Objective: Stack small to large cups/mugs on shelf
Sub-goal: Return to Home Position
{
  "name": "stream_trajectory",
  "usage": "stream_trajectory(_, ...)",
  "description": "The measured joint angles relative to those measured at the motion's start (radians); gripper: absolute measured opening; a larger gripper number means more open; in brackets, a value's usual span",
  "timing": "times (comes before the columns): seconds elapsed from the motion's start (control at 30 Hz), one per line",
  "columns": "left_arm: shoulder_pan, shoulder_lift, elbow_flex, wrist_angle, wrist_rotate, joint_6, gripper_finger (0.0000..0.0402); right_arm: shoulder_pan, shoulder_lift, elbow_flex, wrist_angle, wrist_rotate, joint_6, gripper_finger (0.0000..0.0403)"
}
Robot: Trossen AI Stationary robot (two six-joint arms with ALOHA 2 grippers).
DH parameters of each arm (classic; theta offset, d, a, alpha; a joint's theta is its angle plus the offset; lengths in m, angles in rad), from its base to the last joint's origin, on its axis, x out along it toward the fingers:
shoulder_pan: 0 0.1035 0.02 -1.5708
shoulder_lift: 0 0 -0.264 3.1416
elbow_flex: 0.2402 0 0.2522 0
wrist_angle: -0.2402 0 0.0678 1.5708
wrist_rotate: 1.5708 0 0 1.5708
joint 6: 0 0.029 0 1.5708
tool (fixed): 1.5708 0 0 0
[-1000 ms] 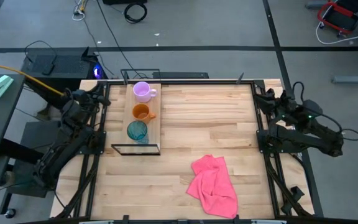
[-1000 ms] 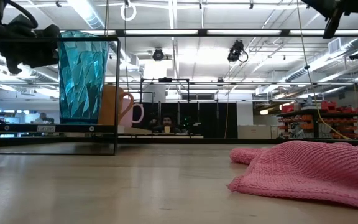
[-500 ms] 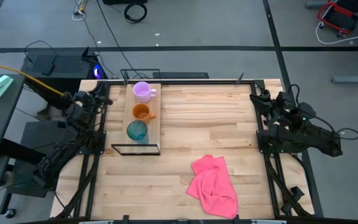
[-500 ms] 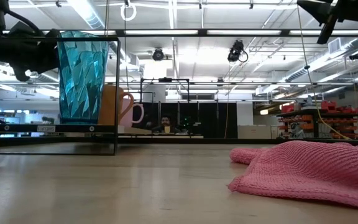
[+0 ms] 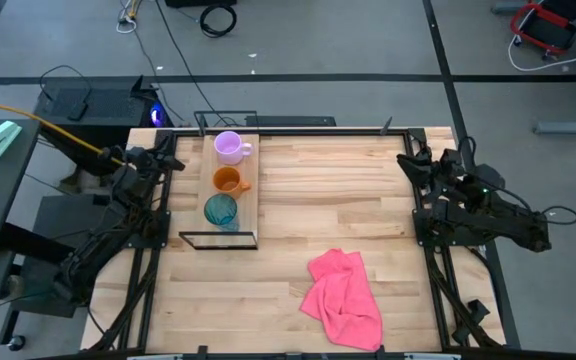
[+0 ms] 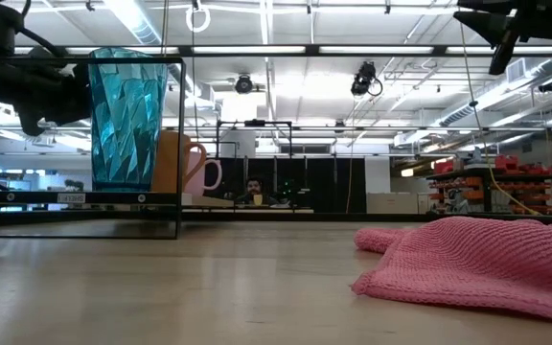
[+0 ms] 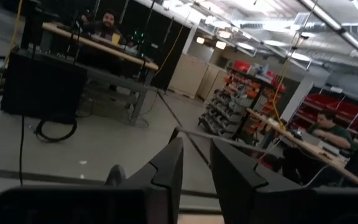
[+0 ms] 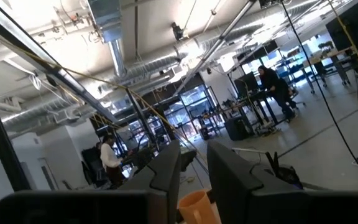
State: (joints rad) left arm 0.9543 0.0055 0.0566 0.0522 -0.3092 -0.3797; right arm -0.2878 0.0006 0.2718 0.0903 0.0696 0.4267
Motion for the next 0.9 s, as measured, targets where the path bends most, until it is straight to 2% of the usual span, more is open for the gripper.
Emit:
stream_trajectory(0.2, 0.000, 0.000, 0.000, -0.011, 0.000, 0.019, 0.0083, 0.000, 0.000, 0.000, -0.030, 0.000, 0.001, 0.0087)
stream_trajectory(0.3, 0.000, 0.000, 0.001, -0.049, 0.000, 0.017, 0.0087, 0.000, 0.000, 0.000, -0.101, 0.000, 0.021, 0.0087)
stream_trajectory(0.47, 0.000, 0.000, 0.001, -0.122, 0.001, 0.017, 0.0092, 0.000, 0.000, 0.000, -0.118, 0.000, 0.007, 0.0087)
stream_trajectory(0.73, 0.000, 0.000, 0.002, -0.134, 0.001, 0.043, 0.0082, 0.000, 0.000, 0.000, -0.256, 0.001, -0.097, 0.0087)
stream_trajectory(0.9, 0.000, 0.000, 0.002, -0.137, 0.001, 0.076, 0.0080, 0.000, 0.000, 0.000, -0.348, 0.001, -0.223, 0.0087)
